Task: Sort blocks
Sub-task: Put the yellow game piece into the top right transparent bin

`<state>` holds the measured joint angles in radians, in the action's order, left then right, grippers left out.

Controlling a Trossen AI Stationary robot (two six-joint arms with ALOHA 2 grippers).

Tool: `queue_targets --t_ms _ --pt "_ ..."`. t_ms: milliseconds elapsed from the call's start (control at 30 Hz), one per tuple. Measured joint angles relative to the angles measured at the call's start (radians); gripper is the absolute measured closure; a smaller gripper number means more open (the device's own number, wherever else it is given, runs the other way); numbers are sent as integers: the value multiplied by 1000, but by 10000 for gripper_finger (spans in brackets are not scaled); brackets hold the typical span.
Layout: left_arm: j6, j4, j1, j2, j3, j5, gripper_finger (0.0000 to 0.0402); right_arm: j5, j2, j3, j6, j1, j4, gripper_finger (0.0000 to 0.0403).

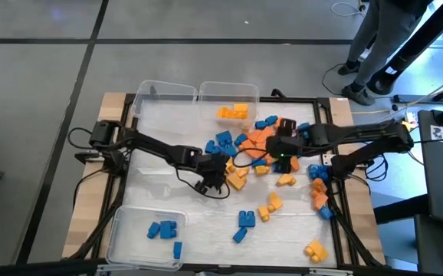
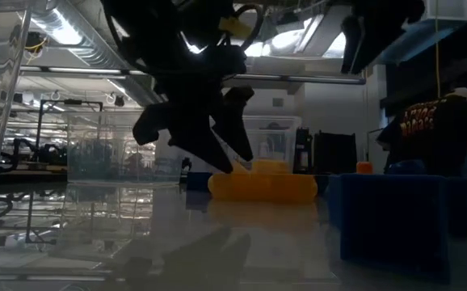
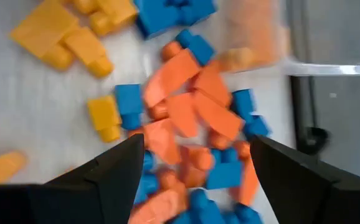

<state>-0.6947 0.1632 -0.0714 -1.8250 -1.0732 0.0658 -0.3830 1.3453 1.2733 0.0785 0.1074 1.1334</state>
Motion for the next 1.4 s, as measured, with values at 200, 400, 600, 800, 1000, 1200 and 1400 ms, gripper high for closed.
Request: queue_targets --t_ms 200,400,600,800,1000,1200,1400 --pt "1 44 3 -6 -1 -11 202 71 0 -108 -4 5 -120 109" --pt "0 39 17 -13 -2 -53 202 126 0 -205 -4 13 -275 109" --pt "-16 17 35 -61 -8 -66 202 195 0 -277 -4 13 -407 109" --pt "-14 23 37 -71 -7 -64 201 211 0 -309 -5 13 -430 109" --pt "4 25 46 -73 -6 -64 212 211 0 -309 -7 13 -431 109" --pt "16 30 42 -71 -5 -55 215 211 0 -309 -8 13 -431 109" --pt "59 27 11 -71 -4 -20 214 211 0 -309 -12 13 -430 109"
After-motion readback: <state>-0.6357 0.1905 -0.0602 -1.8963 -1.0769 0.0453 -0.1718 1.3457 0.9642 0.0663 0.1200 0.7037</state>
